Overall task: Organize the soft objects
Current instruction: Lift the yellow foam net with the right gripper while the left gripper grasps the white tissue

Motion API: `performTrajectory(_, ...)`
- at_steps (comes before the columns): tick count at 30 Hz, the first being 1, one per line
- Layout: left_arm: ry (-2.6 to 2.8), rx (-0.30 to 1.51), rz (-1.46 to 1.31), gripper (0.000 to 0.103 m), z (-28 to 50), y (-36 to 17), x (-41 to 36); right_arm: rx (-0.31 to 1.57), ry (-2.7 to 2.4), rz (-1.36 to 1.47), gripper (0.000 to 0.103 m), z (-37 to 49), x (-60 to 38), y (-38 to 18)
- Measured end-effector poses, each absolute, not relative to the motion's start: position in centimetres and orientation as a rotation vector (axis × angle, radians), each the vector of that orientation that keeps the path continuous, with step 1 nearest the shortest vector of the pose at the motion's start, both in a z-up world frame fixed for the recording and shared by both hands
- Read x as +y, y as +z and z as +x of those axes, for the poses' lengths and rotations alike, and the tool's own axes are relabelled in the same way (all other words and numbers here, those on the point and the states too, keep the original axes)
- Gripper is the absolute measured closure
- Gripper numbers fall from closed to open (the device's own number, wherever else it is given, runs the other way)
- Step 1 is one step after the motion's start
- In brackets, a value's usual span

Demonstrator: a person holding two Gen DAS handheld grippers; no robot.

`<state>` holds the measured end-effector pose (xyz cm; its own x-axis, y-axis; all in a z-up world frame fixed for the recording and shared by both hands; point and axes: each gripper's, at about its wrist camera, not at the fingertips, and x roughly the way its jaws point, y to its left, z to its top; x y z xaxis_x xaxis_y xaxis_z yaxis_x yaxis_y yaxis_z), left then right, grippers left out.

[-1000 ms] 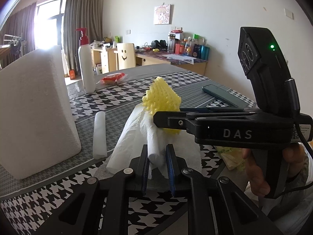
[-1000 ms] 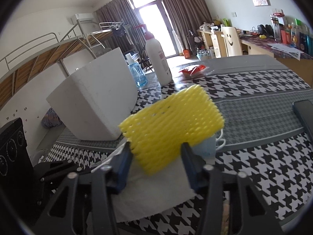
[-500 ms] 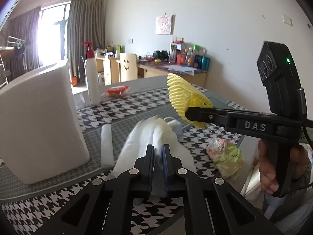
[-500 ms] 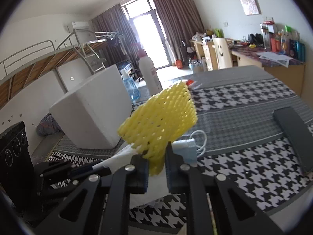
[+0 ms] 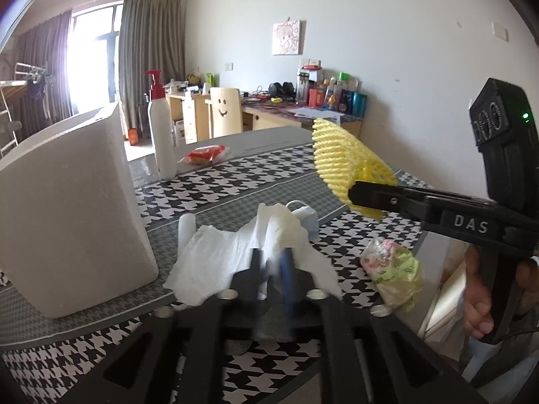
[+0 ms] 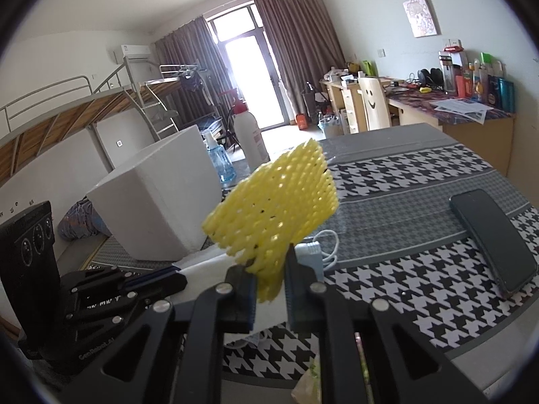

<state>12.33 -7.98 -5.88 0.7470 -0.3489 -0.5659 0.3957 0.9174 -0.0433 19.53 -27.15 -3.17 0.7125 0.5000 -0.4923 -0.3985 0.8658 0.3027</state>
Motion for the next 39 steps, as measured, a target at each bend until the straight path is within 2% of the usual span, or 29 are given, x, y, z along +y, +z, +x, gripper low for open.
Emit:
performTrajectory(1, -0.401, 0.6, 0.087, 0.046, 12.3, -5.9, -8.1, 0.598, 0.498, 0.181, 0.086, 19.4, -26.9, -3.2)
performTrajectory(2, -0.399, 0.59, 0.09, 0.028, 12.1, -5.9, -8.1, 0.601, 0.496, 0.183, 0.086, 19.3, -26.9, -3.2)
performTrajectory(7, -0.405, 0.592, 0.127, 0.026, 12.4, -6.0, -9.1, 0.603, 0.491, 0.192, 0.086, 19.2, -27.2, -3.5)
performTrajectory(9, -0.406, 0.609, 0.15, 0.035, 12.9, -6.4, -9.6, 0.603, 0.492, 0.195, 0.086, 19.1, -27.3, -3.5)
performTrajectory(11, -0.401, 0.651, 0.168, 0.075, 13.6, -7.0, -10.0, 0.602, 0.491, 0.198, 0.086, 19.0, -27.4, -3.6)
performTrajectory(13, -0.396, 0.673, 0.156, 0.09, 14.2, -7.4, -9.9, 0.602, 0.486, 0.203, 0.086, 18.9, -27.4, -3.6)
performTrajectory(15, -0.39, 0.683, 0.163, 0.099, 14.5, -7.5, -9.9, 0.602, 0.484, 0.206, 0.086, 18.7, -27.6, -3.6)
performTrajectory(29, -0.395, 0.527, 0.014, 0.101, 12.0, -1.9, -5.7, 0.573, 0.483, 0.199, 0.086, 17.8, -27.9, -3.0)
performTrajectory(39, -0.318, 0.468, 0.008, 0.101, 11.3, 0.6, -3.5, 0.547, 0.507, 0.163, 0.086, 16.9, -26.6, -1.5)
